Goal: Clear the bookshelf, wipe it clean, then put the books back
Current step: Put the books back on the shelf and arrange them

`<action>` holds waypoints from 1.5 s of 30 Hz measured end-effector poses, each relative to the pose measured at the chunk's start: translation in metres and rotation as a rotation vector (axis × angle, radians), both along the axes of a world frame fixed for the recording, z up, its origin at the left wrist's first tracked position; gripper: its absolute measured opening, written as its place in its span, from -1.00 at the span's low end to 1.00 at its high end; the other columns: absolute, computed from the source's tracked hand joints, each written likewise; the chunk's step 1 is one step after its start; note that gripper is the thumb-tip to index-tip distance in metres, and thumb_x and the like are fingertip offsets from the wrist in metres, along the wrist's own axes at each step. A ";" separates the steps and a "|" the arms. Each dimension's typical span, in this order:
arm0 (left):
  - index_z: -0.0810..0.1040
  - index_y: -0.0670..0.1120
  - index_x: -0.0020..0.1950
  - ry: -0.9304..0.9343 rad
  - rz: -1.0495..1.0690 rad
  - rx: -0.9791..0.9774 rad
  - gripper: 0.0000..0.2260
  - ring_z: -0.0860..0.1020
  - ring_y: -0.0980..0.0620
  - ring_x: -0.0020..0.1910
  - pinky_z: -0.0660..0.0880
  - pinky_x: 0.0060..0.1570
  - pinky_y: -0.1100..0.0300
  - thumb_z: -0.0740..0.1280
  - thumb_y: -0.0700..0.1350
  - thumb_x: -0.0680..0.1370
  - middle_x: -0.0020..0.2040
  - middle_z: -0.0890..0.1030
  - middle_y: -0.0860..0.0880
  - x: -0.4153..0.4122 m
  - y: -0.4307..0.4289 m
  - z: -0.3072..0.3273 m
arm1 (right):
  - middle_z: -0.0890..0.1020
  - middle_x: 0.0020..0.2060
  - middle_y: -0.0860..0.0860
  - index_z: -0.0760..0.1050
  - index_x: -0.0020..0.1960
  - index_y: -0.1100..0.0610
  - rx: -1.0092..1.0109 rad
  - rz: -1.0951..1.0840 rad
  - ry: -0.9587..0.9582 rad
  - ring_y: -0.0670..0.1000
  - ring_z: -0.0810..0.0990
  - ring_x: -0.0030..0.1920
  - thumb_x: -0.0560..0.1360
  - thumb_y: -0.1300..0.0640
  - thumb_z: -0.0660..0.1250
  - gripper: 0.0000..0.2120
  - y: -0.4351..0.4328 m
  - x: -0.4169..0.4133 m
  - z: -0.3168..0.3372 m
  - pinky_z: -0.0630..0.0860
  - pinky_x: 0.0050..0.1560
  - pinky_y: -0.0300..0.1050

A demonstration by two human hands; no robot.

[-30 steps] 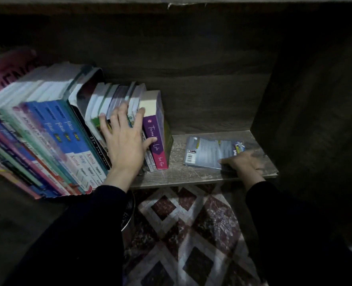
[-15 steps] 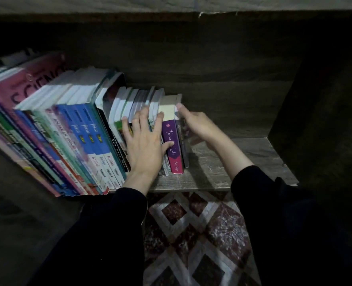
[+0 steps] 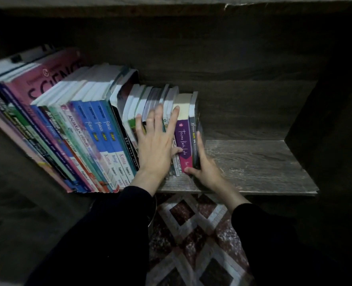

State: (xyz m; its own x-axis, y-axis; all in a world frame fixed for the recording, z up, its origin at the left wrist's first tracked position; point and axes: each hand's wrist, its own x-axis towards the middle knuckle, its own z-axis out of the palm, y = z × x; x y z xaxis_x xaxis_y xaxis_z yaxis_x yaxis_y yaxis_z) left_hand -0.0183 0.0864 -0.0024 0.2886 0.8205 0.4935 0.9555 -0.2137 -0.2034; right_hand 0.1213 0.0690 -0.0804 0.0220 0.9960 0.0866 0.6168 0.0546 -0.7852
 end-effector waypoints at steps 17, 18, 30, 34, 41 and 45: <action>-0.24 -0.07 0.56 -1.101 -0.161 -0.161 -0.16 -0.22 0.10 0.53 -0.10 0.51 0.02 0.29 0.01 0.51 0.53 -0.35 0.07 0.000 -0.065 -0.089 | 0.17 0.52 0.03 -0.18 0.53 -0.22 0.154 -0.275 0.191 0.08 0.20 0.48 0.46 0.28 0.40 -0.03 -0.009 -0.012 0.015 0.26 0.37 0.15; -0.25 -0.06 0.56 -1.191 -0.157 -0.181 -0.18 -0.23 0.13 0.53 -0.13 0.51 0.08 0.26 0.01 0.51 0.52 -0.35 0.08 0.003 -0.064 -0.090 | 0.16 0.52 0.02 -0.19 0.53 -0.22 0.169 -0.273 0.204 0.08 0.21 0.48 0.45 0.28 0.41 -0.02 -0.008 -0.018 0.014 0.26 0.40 0.14; -0.39 -0.02 0.49 -1.229 -0.115 -0.068 -0.20 -0.19 0.09 0.54 -0.26 0.50 0.19 0.16 -0.17 0.49 0.56 -0.18 -0.02 0.017 -0.055 -0.053 | 0.24 0.47 0.12 -0.01 0.56 0.00 0.389 -0.332 0.022 0.10 0.19 0.44 0.42 0.33 0.33 -0.15 -0.005 -0.032 0.044 0.17 0.41 0.06; -0.41 -0.04 0.45 -1.190 -0.113 -0.003 -0.22 -0.15 0.05 0.55 -0.25 0.49 0.21 0.14 -0.17 0.48 0.54 -0.22 -0.03 0.014 -0.041 -0.034 | 0.17 0.52 0.10 -0.03 0.56 0.06 0.377 -0.232 0.015 0.09 0.15 0.49 0.42 0.35 0.31 -0.16 -0.004 -0.035 0.052 0.09 0.45 -0.05; -0.38 -0.11 0.47 -1.081 -0.112 -0.115 -0.18 -0.24 0.11 0.52 -0.41 0.39 0.29 0.24 -0.26 0.52 0.50 -0.31 0.00 0.005 -0.025 -0.016 | 0.22 0.51 0.09 -0.05 0.57 0.04 0.346 -0.202 0.030 0.09 0.17 0.48 0.41 0.35 0.33 -0.13 -0.002 -0.039 0.057 0.17 0.46 0.08; -0.35 -0.11 0.51 -1.054 -0.064 -0.246 -0.27 -0.20 0.10 0.51 -0.16 0.52 0.12 0.17 -0.19 0.60 0.53 -0.28 -0.01 0.001 -0.038 -0.032 | 0.16 0.53 0.06 -0.18 0.56 -0.07 0.310 -0.194 0.063 0.09 0.15 0.50 0.43 0.33 0.34 -0.05 -0.005 -0.037 0.051 0.18 0.47 0.16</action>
State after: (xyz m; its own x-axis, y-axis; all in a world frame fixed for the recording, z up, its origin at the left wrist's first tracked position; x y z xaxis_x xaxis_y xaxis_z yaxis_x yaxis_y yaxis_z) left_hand -0.0176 0.0483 -0.0342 -0.1386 0.9295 0.3418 0.6098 -0.1919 0.7690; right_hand 0.0846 0.0638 -0.0290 0.2231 0.8992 0.3763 0.5898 0.1829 -0.7866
